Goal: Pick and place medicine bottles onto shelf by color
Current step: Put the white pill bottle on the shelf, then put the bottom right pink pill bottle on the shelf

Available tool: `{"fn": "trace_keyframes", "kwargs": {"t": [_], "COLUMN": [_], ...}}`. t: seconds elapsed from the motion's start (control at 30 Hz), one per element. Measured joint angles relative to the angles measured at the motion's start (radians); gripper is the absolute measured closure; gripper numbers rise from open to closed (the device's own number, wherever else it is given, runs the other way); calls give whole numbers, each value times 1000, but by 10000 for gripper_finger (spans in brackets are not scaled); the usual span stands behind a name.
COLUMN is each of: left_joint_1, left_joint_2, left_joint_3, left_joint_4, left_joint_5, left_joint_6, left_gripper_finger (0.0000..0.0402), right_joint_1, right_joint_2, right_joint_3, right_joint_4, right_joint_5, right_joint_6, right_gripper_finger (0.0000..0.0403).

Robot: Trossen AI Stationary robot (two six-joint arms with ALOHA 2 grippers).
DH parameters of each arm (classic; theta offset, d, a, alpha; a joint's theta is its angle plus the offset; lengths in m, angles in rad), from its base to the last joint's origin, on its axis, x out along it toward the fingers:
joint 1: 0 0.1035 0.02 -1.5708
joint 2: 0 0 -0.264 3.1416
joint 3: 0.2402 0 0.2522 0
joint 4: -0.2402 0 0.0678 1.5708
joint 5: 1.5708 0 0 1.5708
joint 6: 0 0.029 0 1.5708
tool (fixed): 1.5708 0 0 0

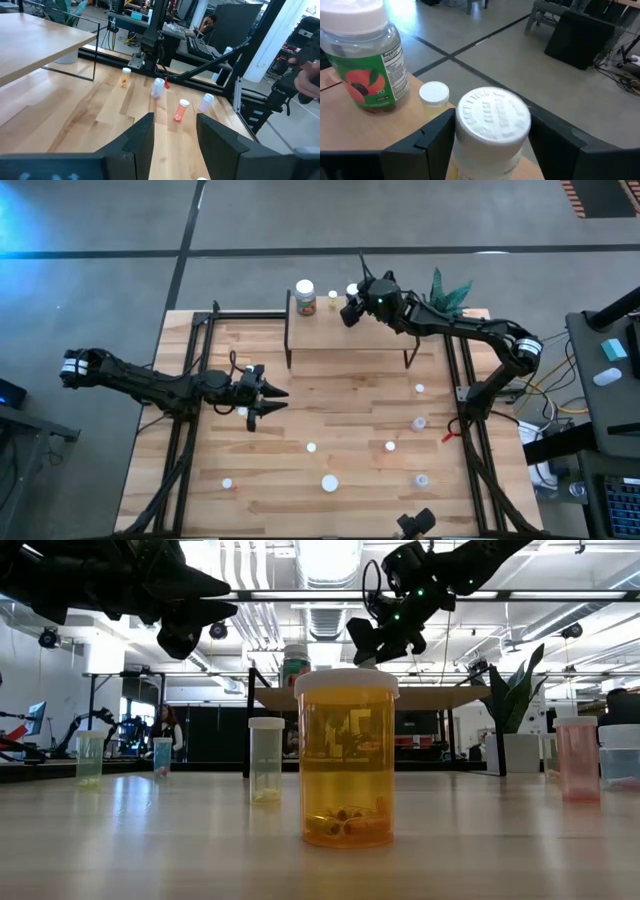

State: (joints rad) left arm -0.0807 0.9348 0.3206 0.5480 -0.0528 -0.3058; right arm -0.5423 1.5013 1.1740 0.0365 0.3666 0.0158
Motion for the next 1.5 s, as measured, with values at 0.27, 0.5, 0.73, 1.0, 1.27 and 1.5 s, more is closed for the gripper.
{"fn": "trace_keyframes", "kwargs": {"t": [0.27, 0.5, 0.73, 1.0, 1.27, 1.5], "left_joint_1": [0, 0, 0, 0, 0, 0], "left_joint_2": [0, 0, 0, 9, 67, 77], "left_joint_3": [0, 0, 0, 0, 15, 19], "left_joint_4": [-1, -3, -2, -31, -28, 28], "left_joint_5": [0, 0, 0, 0, -1, -7], "left_joint_6": [0, 2, 6, 7, 60, 85], "left_gripper_finger": [272, 272, 272, 272, 272, 273], "right_joint_1": [0, 4, 60, 297, 607, 679], "right_joint_2": [0, -12, -21, -85, -133, -79], "right_joint_3": [31, 173, 422, 387, 179, 110], "right_joint_4": [-48, -243, -634, -796, -780, -737], "right_joint_5": [15, 96, 105, 129, 345, 258], "right_joint_6": [3, -41, -44, -80, -44, 40], "right_gripper_finger": [133, 111, 128, 262, 384, 386]}}
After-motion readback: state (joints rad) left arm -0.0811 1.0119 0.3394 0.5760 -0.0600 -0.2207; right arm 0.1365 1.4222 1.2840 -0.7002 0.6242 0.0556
